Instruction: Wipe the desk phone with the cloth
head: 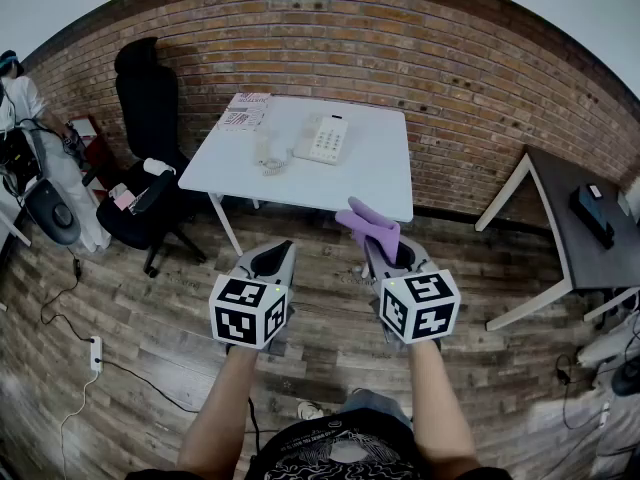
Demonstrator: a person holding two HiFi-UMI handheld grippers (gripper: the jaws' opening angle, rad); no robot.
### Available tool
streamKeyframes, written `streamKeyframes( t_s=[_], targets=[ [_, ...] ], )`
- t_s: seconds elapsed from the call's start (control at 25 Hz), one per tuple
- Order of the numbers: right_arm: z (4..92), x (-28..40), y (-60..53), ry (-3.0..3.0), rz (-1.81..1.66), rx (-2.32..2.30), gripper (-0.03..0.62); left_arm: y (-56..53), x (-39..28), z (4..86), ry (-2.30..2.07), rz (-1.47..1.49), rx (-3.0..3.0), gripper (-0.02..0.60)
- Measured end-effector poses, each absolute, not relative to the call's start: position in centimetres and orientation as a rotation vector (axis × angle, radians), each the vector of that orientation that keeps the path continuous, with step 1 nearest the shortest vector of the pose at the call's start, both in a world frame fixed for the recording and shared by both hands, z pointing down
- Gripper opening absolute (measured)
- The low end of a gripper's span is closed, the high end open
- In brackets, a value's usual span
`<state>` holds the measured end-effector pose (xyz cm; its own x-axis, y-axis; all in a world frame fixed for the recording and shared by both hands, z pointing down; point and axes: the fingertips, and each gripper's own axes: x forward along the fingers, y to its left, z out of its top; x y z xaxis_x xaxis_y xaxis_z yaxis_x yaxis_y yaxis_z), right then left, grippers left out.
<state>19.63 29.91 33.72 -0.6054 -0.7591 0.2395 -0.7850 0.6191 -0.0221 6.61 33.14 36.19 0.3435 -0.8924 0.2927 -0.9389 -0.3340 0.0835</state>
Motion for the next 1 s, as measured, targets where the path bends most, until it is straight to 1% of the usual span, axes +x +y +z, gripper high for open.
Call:
streamKeyframes(
  t_s=[0.52,0.72,1.0],
  targets=[
    [35.1,19.0,27.8,-2.626,0.218,1.282,0.044,31.6,4.4,37.0,-1.671,0.275,2.336,0.006],
    [36.1,18.5,24.5,-2.625,0.24,1.267,0.044,28.9,3.8,38.2,-1.673,0.308,2.309,0.006],
    [37.6,17.3,17.2,-2.645,0.278,1.236,0.044,22.5,2.3,39.4,-1.699,0.34,2.267,0.006]
  ],
)
